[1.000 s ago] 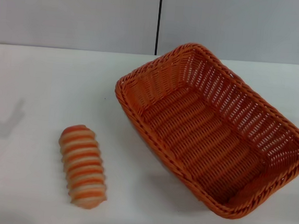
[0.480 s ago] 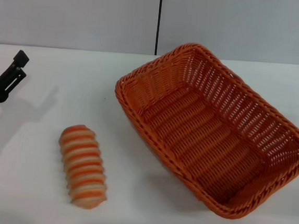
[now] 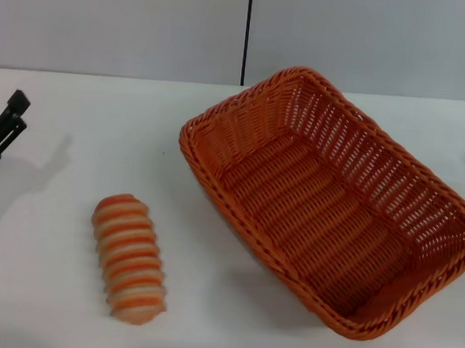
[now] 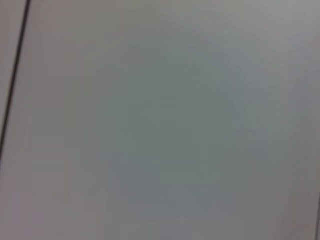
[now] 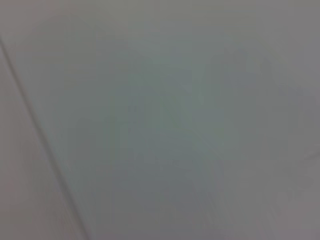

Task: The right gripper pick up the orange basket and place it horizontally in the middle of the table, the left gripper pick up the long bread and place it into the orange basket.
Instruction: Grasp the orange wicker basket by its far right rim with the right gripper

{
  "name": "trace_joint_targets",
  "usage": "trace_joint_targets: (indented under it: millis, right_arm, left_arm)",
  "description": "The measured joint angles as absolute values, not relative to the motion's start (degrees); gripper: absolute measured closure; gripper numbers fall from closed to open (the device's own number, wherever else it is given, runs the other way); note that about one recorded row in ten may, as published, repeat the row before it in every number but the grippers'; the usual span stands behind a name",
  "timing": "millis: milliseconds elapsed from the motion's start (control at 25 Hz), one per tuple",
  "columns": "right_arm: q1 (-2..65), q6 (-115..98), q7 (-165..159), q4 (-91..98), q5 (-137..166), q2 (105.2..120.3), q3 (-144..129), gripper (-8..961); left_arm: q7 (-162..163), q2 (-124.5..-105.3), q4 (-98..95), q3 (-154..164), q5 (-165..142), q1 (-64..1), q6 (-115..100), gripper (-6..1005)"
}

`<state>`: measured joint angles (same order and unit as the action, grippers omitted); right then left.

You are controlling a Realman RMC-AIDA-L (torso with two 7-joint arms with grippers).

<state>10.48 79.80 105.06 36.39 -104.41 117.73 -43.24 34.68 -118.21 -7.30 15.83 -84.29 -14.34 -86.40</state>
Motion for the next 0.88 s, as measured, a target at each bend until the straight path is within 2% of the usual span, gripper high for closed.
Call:
trace_joint_targets:
  millis: [40,80,240,400,640,760,800,840,880]
  right_arm:
    - [10.48,79.8,105.06,36.39,-104.41,117.73,-43.24,469]
    - [9.9,79.73,96.88,44.05,-100.3,118.49,-43.23,469]
    - [10.34,79.61,82.3,53.36,-93.2,118.6,-43.28,469]
    - [15.48,80.8,58.85,63.88,-75.96,117.68,-43.47,469]
    - [21.72,85.25,44.92,71.96,-57.79,117.31,-43.93,469]
    - [26.9,88.99,41.03,69.12,-52.88,115.22,-43.67,468]
    - [29.94,90.33,39.72,65.35,-51.28,113.7,-43.76,468]
    - [29.94,90.33,39.72,65.35,-51.28,113.7,-43.76,468]
    - [31.48,90.91,39.08,62.95,-50.4,112.85,-43.86,468]
  left_arm:
    - [34.68,-118.21,-7.3,15.84,-84.29,-14.34,-86.4,203]
    - [34.69,-118.17,-7.53,15.84,-84.31,-14.08,-85.96,203]
    - [34.7,-118.13,-8.06,15.85,-84.3,-12.57,-84.67,206]
    - [34.72,-118.11,-8.13,15.28,-84.28,-11.05,-84.09,208]
    - [34.72,-117.98,-8.95,15.09,-84.27,-9.7,-84.02,211]
    - [34.72,-117.96,-8.98,15.03,-84.23,-9.32,-84.13,213]
    - [34.72,-117.95,-8.98,15.01,-84.21,-9.18,-84.22,214]
    - [34.72,-117.95,-8.98,15.01,-84.21,-9.18,-84.22,214]
    - [34.73,-117.95,-8.98,15.01,-84.2,-9.12,-84.23,215]
